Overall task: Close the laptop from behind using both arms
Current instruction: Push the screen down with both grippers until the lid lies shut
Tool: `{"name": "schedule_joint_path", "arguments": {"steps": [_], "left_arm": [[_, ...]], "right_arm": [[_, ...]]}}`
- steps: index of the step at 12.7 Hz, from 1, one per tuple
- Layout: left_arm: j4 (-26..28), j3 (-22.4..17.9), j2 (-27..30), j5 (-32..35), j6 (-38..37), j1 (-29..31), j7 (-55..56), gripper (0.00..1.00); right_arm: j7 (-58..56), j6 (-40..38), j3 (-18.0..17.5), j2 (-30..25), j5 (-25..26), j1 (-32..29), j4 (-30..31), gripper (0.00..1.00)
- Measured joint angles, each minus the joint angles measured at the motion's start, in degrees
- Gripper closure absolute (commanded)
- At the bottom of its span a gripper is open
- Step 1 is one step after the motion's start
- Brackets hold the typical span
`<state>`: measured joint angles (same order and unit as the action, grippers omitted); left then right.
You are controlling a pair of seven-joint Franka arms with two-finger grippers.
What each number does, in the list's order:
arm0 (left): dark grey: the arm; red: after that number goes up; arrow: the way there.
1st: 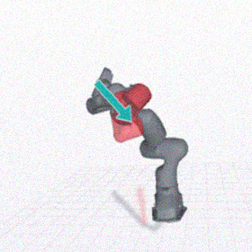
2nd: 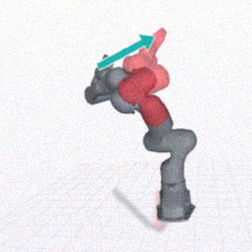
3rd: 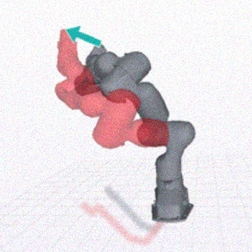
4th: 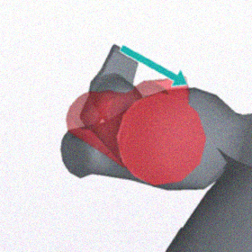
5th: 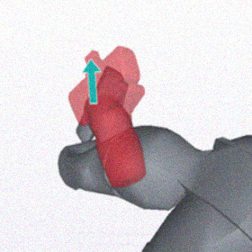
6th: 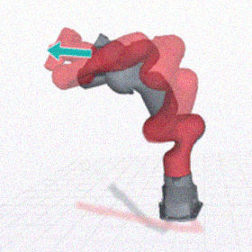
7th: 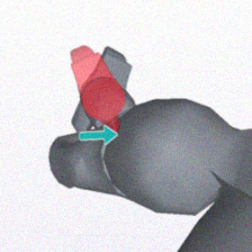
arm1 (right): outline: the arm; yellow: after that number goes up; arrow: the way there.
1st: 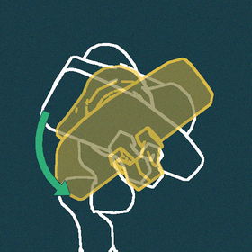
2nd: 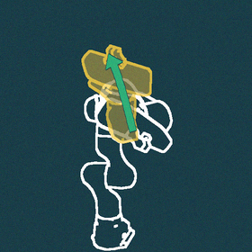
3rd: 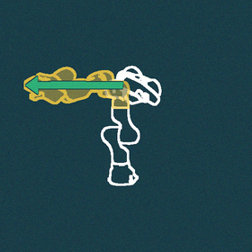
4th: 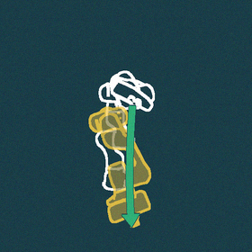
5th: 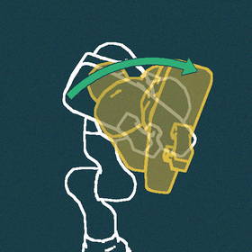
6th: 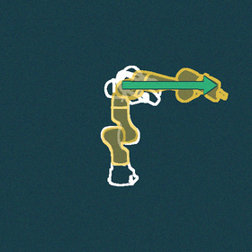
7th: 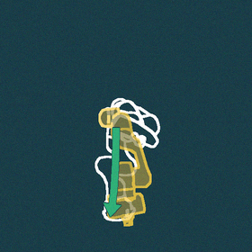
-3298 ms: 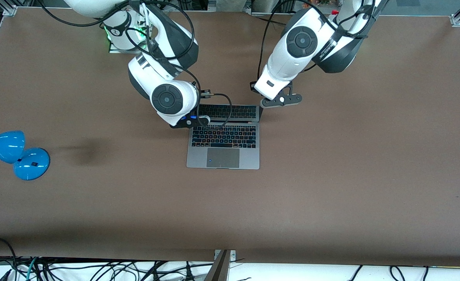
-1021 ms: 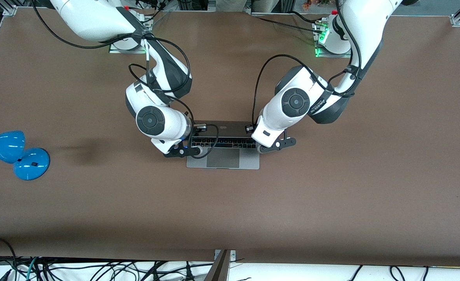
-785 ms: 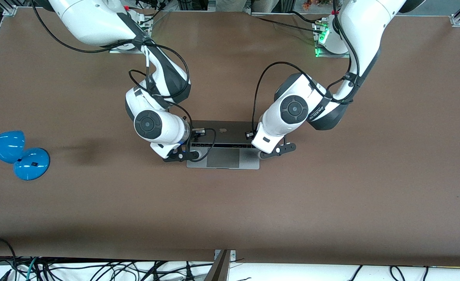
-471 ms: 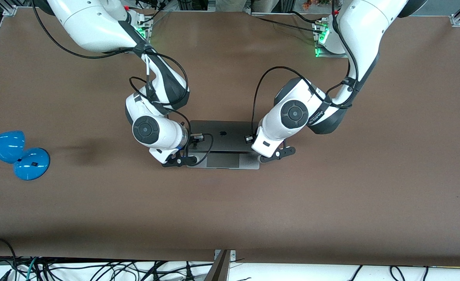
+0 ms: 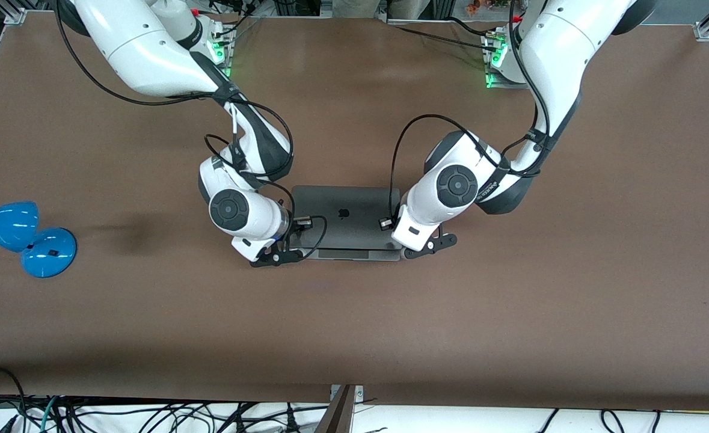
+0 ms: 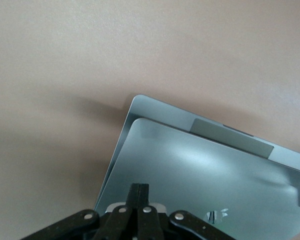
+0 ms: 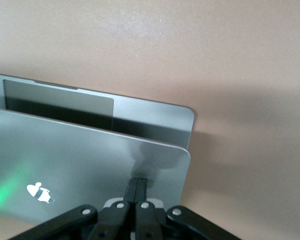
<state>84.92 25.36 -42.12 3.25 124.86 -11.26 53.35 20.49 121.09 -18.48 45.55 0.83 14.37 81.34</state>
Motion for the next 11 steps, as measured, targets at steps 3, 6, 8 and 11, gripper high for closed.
{"name": "schedule_joint_path", "arguments": {"steps": [3, 6, 8, 11], "left_arm": [[-0.1, -2.6, -1.6, 0.0, 2.7, -2.3, 0.0, 1.0], [-1.9, -5.2, -4.0, 0.0, 3.5, -4.8, 0.0, 1.0], [-3.5, -6.5, -5.7, 0.0, 3.7, -6.1, 0.0, 1.0], [-4.3, -6.9, -7.6, 0.0, 5.7, -6.4, 0.0, 1.0]], "right_arm": [[-1.6, 1.5, 0.2, 1.1, 0.1, 0.0, 0.0, 1.0], [-1.8, 1.8, 0.3, 1.4, 0.1, 0.0, 0.0, 1.0], [-1.8, 1.9, 0.3, 1.5, 0.1, 0.0, 0.0, 1.0], [-1.9, 2.7, 0.3, 2.0, 0.1, 0.0, 0.0, 1.0]]}}
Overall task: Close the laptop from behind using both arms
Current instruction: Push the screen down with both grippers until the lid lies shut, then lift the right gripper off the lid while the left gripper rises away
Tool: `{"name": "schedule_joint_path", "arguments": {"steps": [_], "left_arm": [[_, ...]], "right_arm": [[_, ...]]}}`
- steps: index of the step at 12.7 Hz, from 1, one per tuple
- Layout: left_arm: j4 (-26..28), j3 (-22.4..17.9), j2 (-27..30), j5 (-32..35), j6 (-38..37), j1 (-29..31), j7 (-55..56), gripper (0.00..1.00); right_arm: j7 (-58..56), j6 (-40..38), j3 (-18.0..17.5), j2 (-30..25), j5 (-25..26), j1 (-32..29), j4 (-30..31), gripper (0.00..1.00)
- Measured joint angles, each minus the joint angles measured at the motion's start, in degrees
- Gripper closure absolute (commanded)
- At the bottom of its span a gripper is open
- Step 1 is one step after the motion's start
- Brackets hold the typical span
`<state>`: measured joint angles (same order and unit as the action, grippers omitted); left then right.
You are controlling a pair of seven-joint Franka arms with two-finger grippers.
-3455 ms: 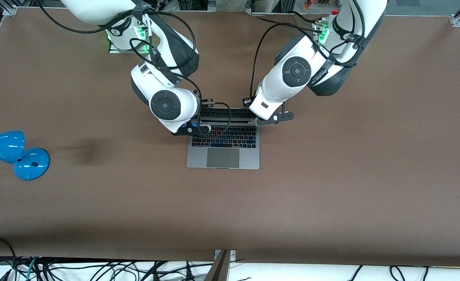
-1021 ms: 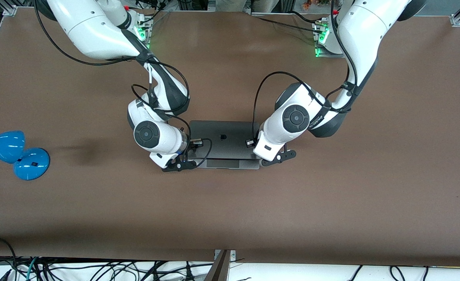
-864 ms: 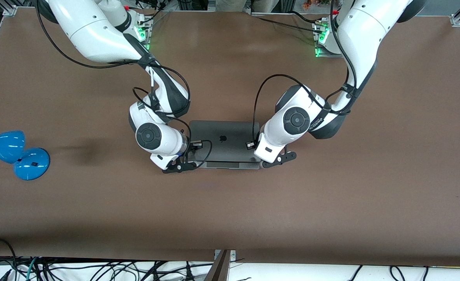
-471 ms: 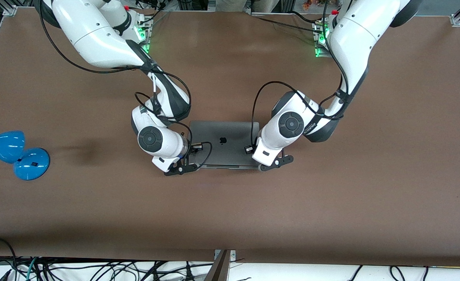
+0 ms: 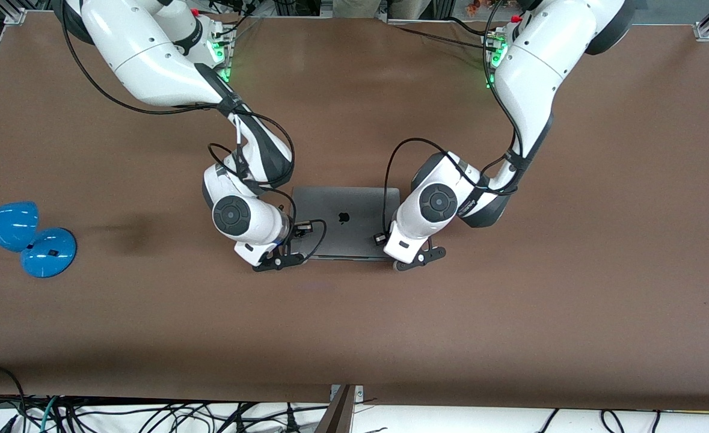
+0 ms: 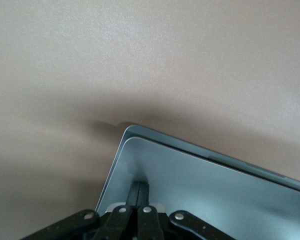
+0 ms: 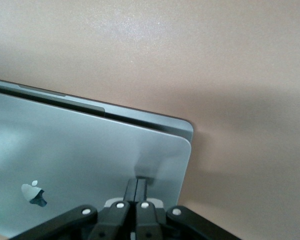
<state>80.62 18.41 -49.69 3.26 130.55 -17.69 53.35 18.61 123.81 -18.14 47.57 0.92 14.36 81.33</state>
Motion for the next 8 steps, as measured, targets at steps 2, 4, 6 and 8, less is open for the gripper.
{"name": "schedule_joint_path", "arguments": {"steps": [2, 4, 6, 8], "left_arm": [[-0.2, -0.7, -0.5, 0.0, 0.5, -0.5, 0.0, 1.0], [-0.4, -1.2, -1.0, 0.0, 0.9, -1.0, 0.0, 1.0], [-0.4, -1.3, -1.4, 0.0, 1.9, -1.0, 0.0, 1.0], [-0.5, -1.5, -1.8, 0.0, 2.3, -1.1, 0.0, 1.0]], "right_arm": [[-0.1, 0.5, 0.0, 0.3, 0.0, 0.0, 0.0, 1.0], [-0.5, 1.0, 0.0, 0.7, 0.0, 0.0, 0.0, 1.0], [-2.2, 2.8, 0.0, 1.7, 0.0, 0.0, 0.0, 1.0], [-3.2, 4.2, 0.1, 2.7, 0.0, 0.1, 0.0, 1.0]]}}
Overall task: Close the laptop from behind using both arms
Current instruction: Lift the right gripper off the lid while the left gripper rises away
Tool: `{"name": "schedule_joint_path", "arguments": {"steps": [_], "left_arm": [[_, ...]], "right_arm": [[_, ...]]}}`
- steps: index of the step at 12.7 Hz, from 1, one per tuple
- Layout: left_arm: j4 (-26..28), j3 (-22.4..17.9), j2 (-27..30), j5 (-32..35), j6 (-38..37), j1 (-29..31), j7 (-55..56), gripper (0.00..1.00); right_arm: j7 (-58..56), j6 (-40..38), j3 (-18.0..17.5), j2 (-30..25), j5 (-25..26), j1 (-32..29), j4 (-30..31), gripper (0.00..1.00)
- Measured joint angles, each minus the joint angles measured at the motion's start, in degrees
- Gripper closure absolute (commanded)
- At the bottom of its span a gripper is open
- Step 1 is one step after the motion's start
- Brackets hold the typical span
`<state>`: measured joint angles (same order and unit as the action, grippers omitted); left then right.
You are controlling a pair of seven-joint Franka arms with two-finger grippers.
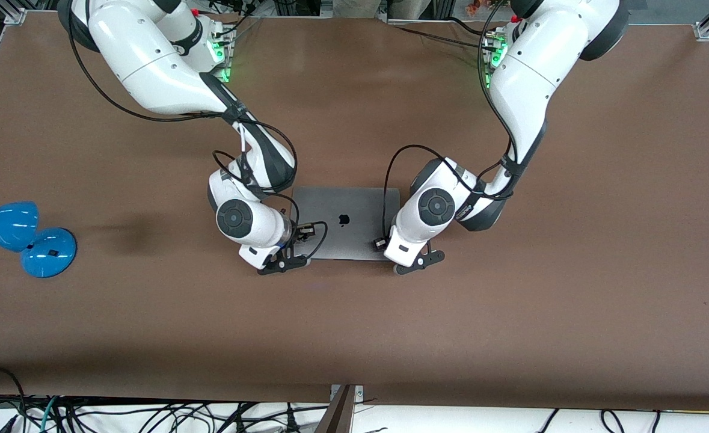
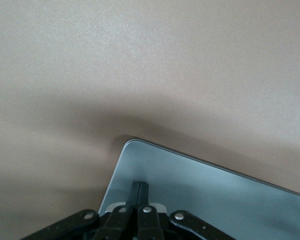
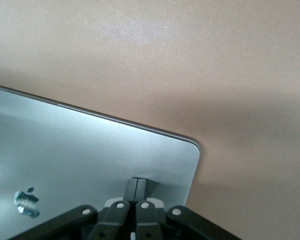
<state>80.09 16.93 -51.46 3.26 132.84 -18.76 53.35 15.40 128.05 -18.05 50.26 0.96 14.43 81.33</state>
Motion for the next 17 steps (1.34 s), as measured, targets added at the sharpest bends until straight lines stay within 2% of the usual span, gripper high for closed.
{"name": "schedule_joint_path", "arguments": {"steps": [3, 4, 6, 7, 8, 9, 10, 11, 13, 15, 17], "left_arm": [[0.0, 0.0, 0.0, 0.0, 0.0, 0.0, 0.0, 1.0], [-0.1, -0.1, 0.0, 0.0, 0.0, 0.0, 0.0, 1.0], [-0.1, -0.2, 0.0, 0.0, 0.1, -0.1, 0.0, 1.0], [-0.1, -0.2, 0.0, 0.0, 0.1, -0.2, 0.0, 1.0], [-0.1, -0.3, 0.0, 0.0, 0.1, -0.3, 0.0, 1.0], [-0.2, -0.3, 0.0, 0.0, 0.1, -0.3, 0.0, 0.99], [-0.4, -0.5, 0.0, 0.0, 0.5, -0.3, 0.0, 0.69], [-0.8, -0.9, 0.1, 0.1, 0.7, -0.3, 0.0, 0.01], [-1.5, -1.3, 1.7, 0.2, -3.1, 0.0, -0.5, 0.0], [-1.4, -1.3, 5.8, 0.3, -8.2, 0.3, -3.2, 0.0], [2.1, -1.3, 12.0, 0.3, -10.1, 1.1, -6.7, 0.0]], "right_arm": [[-0.2, 0.0, 0.0, 0.0, 0.0, 0.0, 0.0, 1.0], [-0.3, 0.0, 0.0, 0.0, 0.0, 0.0, 0.0, 0.96], [-0.3, 0.0, 0.0, 0.0, 0.0, 0.0, -0.1, 0.61], [-0.3, 0.0, 0.0, 0.0, 0.0, -0.1, -0.1, 0.33], [-0.3, 0.0, 0.0, -0.1, 0.0, 0.0, -0.3, 0.19], [-0.3, -0.3, 0.1, -0.2, 0.0, -0.1, -0.6, 0.11], [-0.4, -1.2, 0.4, -0.3, 0.0, -0.2, -1.3, 0.1], [-0.8, -2.8, 0.8, -0.4, 0.0, -0.3, -2.5, 0.1], [-2.9, -5.1, 1.7, -0.8, 0.0, -0.7, -4.4, 0.1], [-5.2, -5.8, 3.2, -1.3, 0.0, -0.9, -4.8, 0.11], [-5.8, -5.8, 4.0, -1.3, 0.0, -1.5, -4.9, 0.1]]}}
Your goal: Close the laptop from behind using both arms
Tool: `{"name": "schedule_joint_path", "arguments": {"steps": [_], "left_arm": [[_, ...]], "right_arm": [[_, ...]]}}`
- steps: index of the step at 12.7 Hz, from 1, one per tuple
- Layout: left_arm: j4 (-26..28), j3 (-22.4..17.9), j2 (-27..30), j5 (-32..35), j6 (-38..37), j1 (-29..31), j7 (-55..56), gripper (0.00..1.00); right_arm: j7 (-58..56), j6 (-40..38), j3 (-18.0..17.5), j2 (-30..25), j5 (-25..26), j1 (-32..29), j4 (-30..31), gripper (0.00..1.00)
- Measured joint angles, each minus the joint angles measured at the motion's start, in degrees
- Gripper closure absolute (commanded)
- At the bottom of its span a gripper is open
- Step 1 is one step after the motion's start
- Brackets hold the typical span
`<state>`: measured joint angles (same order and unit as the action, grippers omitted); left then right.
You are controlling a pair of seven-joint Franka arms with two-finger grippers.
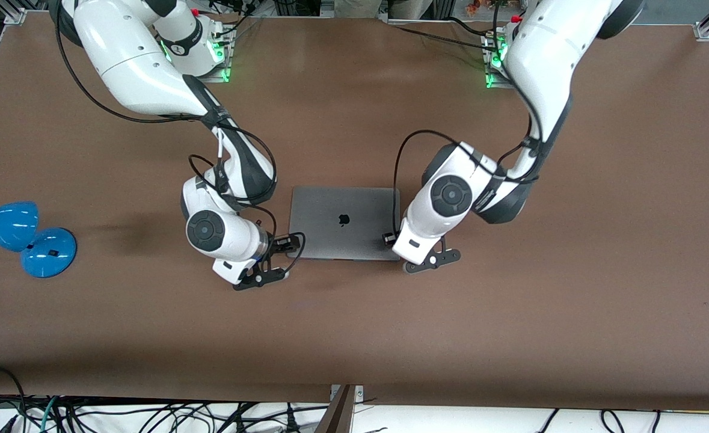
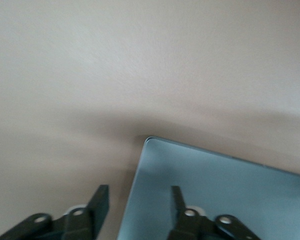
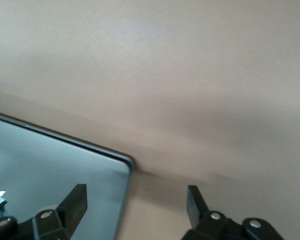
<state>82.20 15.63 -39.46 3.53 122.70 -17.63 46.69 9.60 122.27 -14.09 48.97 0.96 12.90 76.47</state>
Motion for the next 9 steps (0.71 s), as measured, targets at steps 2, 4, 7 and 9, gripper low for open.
{"name": "schedule_joint_path", "arguments": {"steps": [2, 4, 7, 9], "left_arm": [[6.8, 0.0, 7.7, 0.0, -0.6, 1.1, -2.6, 0.0], [14.7, -0.1, 15.5, 0.0, -0.8, 1.7, -3.9, 0.0], [23.7, -1.2, 25.1, 0.0, -3.0, 1.7, -6.4, 0.0], [25.7, -2.9, 29.6, 0.0, -6.8, 1.9, -8.9, 0.0]], "right_arm": [[-0.3, 0.0, 0.1, 0.0, 0.0, -0.9, 0.0, 0.12], [-0.3, 0.3, 0.1, 0.0, -1.6, -1.2, 0.0, 0.16], [-0.3, 2.8, 0.1, 0.0, -8.7, -1.1, 0.0, 0.16], [-0.3, 3.8, 0.1, 0.0, -9.6, -1.0, 0.0, 0.16]]}}
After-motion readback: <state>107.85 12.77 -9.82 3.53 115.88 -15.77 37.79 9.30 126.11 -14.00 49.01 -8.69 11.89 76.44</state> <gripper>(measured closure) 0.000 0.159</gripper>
